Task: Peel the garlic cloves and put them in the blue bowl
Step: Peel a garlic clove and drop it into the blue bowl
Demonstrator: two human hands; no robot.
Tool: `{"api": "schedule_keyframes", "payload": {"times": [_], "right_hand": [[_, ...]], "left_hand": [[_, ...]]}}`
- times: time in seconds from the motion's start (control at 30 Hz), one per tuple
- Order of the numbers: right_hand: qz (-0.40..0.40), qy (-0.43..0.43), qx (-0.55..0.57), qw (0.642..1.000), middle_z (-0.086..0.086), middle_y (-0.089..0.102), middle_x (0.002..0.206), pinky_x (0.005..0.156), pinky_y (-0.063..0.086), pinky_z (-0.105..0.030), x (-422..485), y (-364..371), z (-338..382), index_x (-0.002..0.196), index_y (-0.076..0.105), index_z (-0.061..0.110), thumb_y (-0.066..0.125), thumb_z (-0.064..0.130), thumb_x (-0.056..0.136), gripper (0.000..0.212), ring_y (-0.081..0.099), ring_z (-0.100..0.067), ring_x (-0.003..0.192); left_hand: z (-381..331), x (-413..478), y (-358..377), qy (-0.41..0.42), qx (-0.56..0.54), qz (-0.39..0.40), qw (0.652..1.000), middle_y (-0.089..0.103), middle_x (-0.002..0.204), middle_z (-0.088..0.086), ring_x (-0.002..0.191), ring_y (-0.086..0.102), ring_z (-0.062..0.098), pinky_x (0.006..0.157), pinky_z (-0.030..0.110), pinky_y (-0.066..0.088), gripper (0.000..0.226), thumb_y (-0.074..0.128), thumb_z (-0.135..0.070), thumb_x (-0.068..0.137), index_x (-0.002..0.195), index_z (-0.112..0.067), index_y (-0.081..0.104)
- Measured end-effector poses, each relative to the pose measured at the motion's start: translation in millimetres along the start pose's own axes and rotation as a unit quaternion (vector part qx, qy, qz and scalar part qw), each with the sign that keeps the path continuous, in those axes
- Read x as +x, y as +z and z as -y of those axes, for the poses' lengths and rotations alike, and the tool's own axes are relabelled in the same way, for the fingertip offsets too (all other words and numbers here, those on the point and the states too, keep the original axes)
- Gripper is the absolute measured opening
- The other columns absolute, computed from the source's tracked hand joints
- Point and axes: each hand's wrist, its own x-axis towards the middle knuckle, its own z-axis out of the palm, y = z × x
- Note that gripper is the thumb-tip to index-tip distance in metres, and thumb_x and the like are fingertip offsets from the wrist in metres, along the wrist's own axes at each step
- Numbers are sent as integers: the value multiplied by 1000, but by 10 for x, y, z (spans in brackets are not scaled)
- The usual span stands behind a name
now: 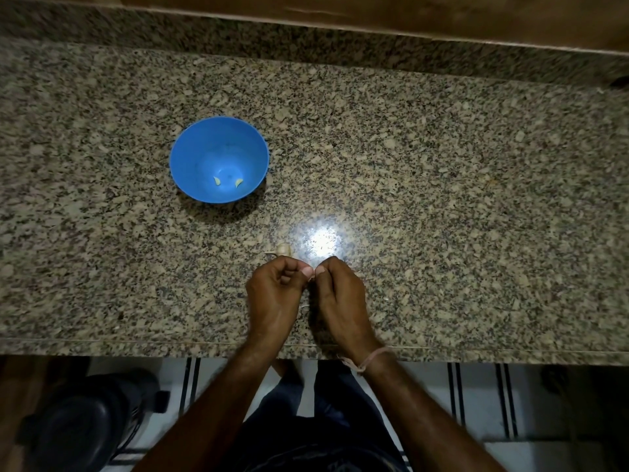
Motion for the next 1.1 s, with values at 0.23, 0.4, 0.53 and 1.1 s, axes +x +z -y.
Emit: {"api": "schedule_keyframes", "payload": {"times": [0.23,0.4,0.53,1.1], "right_hand": [[39,188,194,962,-4,50,71,61,36,-31,24,54,30,74,55,18,50,15,104,30,45,-17,68],[3,86,79,993,-2,52,71,59,35,-28,-7,23,47,78,53,14,51,13,107,28,44,-13,66],[-27,-86,-108,990,1,50,82,65,27,-28,47,5,-50,86,52,11,47,18,107,23,45,-19,78],[24,-13,-32,999,5,68,75,60,44,-20,54,-92,-5,85,70,16,65,15,100,16,62,-9,70]], "left_hand": [[53,-37,-15,57,18,26,998,74,82,-10,81,73,11,77,45,64,16,72,-8,93,87,-23,73],[76,6,8,-10,-16,24,1000,75,77,-3,74,72,17,72,40,62,10,75,-15,93,85,-21,75],[-16,91,13,-185,-162,68,967,71,71,12,63,60,20,64,32,50,15,72,-10,95,82,-9,76],[40,93,-26,-44,-33,23,998,74,84,10,68,65,12,64,31,53,12,72,-7,93,83,-14,70]]}}
